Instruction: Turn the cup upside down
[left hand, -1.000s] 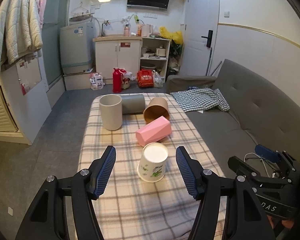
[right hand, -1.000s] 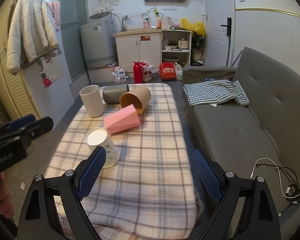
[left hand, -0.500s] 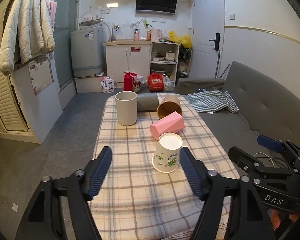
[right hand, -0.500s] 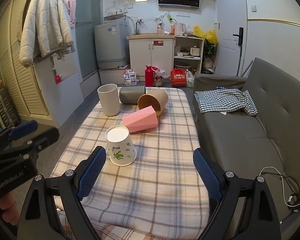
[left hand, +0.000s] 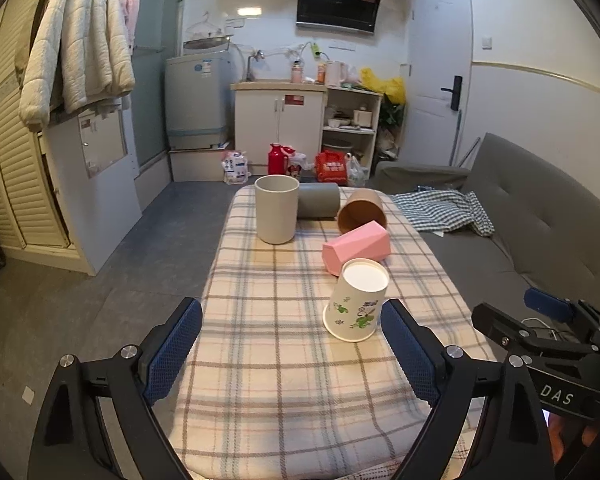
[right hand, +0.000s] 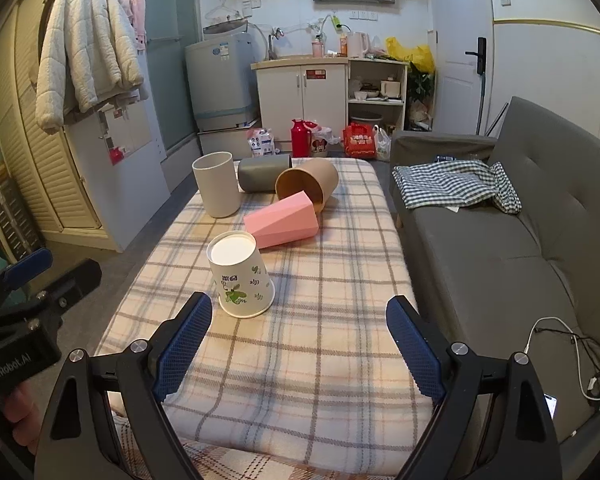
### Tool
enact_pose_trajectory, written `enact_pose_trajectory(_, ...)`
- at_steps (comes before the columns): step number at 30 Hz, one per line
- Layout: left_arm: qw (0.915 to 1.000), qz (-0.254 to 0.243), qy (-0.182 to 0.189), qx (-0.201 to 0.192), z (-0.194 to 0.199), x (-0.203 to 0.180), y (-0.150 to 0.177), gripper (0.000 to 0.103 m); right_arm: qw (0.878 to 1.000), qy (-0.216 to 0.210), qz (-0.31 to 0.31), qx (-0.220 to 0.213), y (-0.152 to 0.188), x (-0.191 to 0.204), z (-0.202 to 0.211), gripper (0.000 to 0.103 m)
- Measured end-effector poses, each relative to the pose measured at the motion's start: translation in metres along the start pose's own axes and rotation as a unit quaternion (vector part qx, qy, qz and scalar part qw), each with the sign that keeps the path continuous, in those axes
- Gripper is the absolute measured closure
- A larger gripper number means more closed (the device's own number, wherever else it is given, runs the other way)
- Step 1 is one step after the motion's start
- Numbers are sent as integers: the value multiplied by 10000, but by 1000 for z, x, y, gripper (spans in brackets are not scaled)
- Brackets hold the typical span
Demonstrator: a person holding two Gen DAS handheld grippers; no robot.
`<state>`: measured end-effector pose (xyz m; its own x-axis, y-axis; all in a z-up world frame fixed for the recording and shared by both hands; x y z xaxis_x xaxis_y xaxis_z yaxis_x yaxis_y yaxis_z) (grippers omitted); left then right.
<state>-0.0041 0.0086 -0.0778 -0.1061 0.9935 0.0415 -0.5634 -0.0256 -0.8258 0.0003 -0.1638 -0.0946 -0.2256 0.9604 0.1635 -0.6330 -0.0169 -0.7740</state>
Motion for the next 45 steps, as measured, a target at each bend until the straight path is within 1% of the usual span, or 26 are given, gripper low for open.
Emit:
enact_pose_trajectory(1, 10000, -7, -14, 7, -1, 0, 0, 7, 10000, 3, -9, -3, 0, 0, 0, 10)
enact_pose_trajectory(2, 10000, -17, -42, 4, -1, 0, 0, 2, 10000, 7, -13, -12, 1, 0, 0, 9)
enact_pose_trajectory(3, 10000, -25, -90, -22, 0, 0, 1, 0, 10000, 10, -16, -24, 1, 0, 0, 8)
enact_pose_trajectory(8, 9999, -68, -139, -68, 0, -2, 0, 0, 10000, 29, -53, -36, 1, -1, -1, 6)
enact_pose_trajectory(11, 9998, -89, -173, -45, -2, -1, 0, 0, 9999, 73, -85, -61, 1, -2, 0, 0)
enact_pose_trajectory(24, 9998, -90, -161, -35, -2, -1, 1, 0, 9997, 146, -132, -120, 1, -5, 2, 0)
enact_pose_trajectory(28, 9998, -191, -103, 5, -3, -1, 4, 0, 9997, 171, -143, -112, 1, -6, 2, 0)
enact_pose_trajectory(32, 9996, -263, -133, -16, -3, -3, 5, 0, 9997, 197, -127, -78, 1, -6, 2, 0)
enact_pose_trajectory(39, 9997, -139, -217, 14, -5, -1, 4, 0, 9997, 201, -127, -51, 2, -6, 1, 0)
enact_pose_trajectory(45, 9997, -138, -224, 23, -5, 0, 4, 0, 9997, 207, -98, -16, 3, -6, 0, 0)
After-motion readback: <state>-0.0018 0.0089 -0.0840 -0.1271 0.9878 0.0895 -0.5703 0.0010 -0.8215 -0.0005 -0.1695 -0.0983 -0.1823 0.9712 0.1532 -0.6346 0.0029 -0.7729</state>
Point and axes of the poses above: each gripper's, at about its wrist camera, not at the fingertips, and z roughly against the way its jaws point, x to its left, y to its underside, the point moved 3 cm from there along -z, roughly the way its jaws point, and after that the axes turned 9 degrees about -y, right-handed, at the moved point
